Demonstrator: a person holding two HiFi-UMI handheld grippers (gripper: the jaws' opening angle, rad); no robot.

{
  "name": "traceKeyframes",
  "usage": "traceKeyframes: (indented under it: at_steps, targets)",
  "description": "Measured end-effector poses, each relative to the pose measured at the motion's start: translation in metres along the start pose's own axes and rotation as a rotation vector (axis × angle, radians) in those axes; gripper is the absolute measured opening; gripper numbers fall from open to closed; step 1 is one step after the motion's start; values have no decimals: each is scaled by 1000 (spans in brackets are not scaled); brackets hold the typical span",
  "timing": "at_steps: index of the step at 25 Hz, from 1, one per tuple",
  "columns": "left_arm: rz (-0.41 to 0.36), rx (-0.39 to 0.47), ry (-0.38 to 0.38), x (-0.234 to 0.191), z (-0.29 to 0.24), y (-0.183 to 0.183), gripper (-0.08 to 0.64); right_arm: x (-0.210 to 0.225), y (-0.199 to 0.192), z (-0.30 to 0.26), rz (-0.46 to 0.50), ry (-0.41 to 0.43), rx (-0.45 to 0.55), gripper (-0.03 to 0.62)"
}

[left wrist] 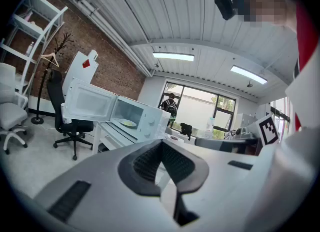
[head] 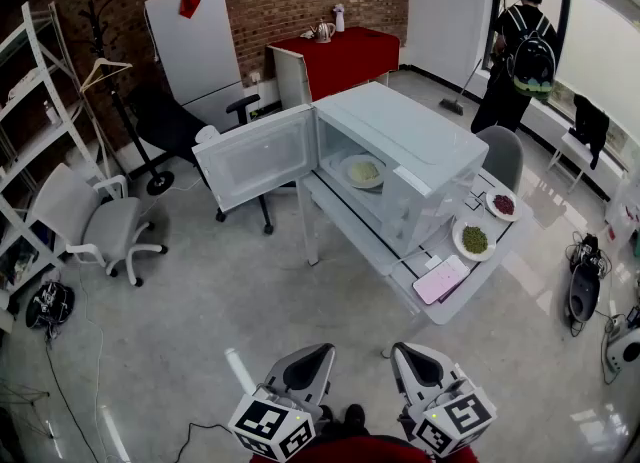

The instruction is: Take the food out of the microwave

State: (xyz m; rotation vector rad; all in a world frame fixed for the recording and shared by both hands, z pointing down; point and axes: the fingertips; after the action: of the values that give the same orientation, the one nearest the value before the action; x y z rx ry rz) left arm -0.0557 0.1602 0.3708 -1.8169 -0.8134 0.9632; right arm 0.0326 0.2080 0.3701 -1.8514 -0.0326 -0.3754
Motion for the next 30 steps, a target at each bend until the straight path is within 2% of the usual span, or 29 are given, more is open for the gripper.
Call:
traceKeyframes:
  at_steps: [12, 20, 30]
  targets:
    - [13, -14, 14, -6, -12, 0, 9, 10, 2, -11, 4, 14, -17, 9]
    - [111, -24, -13, -12, -29, -2, 9, 20, 10, -10, 18, 34, 7, 9]
    - [81, -18, 27, -26, -56, 25, 9, 32, 31, -19, 66, 40, 36, 9]
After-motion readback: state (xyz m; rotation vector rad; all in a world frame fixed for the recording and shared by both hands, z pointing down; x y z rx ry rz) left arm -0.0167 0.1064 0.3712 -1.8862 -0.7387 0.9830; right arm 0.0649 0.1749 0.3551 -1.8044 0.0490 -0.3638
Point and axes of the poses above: the fingertips, and each gripper's own axes: z backward along the fingers, x to its right, y out of its top, and after that the axes turned 7 degrees about -x, right-handed
